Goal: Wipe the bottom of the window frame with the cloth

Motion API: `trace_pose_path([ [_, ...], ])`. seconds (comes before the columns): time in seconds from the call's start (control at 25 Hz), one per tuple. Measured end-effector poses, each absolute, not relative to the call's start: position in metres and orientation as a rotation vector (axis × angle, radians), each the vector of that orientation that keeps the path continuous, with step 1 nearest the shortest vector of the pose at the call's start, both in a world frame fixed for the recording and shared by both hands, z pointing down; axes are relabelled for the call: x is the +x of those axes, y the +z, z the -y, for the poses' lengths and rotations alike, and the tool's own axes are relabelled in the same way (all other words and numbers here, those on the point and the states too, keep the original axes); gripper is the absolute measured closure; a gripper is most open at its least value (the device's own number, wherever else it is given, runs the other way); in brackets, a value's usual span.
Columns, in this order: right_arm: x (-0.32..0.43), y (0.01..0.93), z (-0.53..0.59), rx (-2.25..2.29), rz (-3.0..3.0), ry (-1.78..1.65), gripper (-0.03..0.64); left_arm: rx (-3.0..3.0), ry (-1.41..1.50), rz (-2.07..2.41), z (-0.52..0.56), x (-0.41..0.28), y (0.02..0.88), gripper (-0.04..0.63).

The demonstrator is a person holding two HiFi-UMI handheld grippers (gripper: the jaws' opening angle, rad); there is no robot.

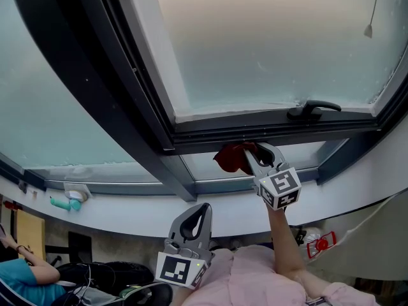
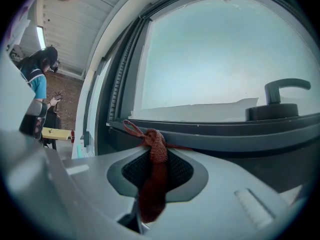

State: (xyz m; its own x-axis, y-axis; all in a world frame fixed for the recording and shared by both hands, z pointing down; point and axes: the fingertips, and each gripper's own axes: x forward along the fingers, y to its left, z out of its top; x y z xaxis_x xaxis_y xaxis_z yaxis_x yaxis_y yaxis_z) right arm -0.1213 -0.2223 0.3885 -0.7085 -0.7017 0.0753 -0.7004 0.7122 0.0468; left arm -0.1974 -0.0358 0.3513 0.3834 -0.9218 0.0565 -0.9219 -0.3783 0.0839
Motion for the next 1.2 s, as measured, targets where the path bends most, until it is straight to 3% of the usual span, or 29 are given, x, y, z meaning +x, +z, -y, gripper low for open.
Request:
trace_pose_path([
  [1.2,-0.084,0.388,0.228,1.192,2.794,-0.086,0.535,2.514,0.004,1.712,0.04,-0.172,0.352,0.598],
])
